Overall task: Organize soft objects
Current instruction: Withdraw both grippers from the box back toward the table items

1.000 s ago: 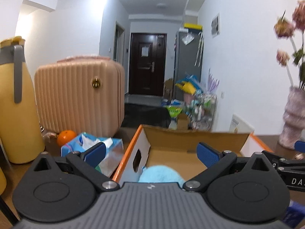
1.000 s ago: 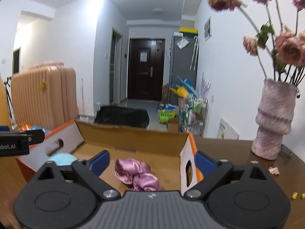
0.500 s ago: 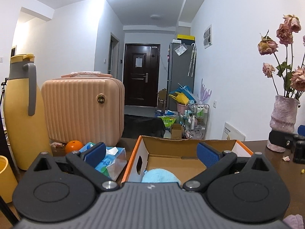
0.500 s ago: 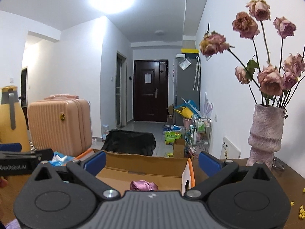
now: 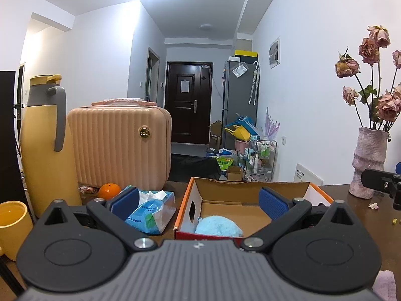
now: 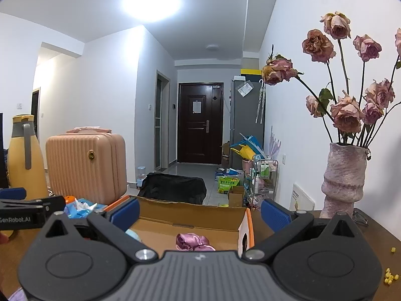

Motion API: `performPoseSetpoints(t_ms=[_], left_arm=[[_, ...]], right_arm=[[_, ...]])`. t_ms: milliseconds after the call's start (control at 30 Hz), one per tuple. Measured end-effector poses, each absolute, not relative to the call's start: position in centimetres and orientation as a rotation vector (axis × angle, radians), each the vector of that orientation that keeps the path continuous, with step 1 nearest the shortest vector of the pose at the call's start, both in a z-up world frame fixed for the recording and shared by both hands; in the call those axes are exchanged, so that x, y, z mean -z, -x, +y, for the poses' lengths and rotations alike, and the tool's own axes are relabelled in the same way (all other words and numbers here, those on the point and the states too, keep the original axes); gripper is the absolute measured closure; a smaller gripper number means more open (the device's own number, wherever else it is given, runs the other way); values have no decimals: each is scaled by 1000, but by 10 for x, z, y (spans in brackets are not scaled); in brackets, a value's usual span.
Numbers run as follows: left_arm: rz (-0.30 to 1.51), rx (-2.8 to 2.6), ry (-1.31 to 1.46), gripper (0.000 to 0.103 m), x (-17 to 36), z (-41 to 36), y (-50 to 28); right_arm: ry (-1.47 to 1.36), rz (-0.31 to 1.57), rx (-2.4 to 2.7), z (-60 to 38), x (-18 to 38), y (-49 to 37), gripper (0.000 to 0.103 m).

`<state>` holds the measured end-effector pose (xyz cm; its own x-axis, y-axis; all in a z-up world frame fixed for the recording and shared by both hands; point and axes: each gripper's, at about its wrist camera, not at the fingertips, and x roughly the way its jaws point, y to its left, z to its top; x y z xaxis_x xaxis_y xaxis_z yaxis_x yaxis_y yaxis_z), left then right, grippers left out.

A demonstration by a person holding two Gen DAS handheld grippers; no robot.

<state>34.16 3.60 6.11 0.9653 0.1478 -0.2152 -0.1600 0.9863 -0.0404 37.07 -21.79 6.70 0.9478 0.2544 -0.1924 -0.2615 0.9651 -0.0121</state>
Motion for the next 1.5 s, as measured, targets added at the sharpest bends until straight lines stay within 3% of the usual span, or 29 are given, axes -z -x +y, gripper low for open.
performPoseSetpoints(t_ms=[867, 1500], left_arm=[[231, -102, 29, 0, -47, 23, -278], [212, -95, 48, 0, -61, 28, -239]], right_arm=[[15, 207, -239, -229, -53, -315, 0], [-112, 64, -217, -240, -101, -294, 0]])
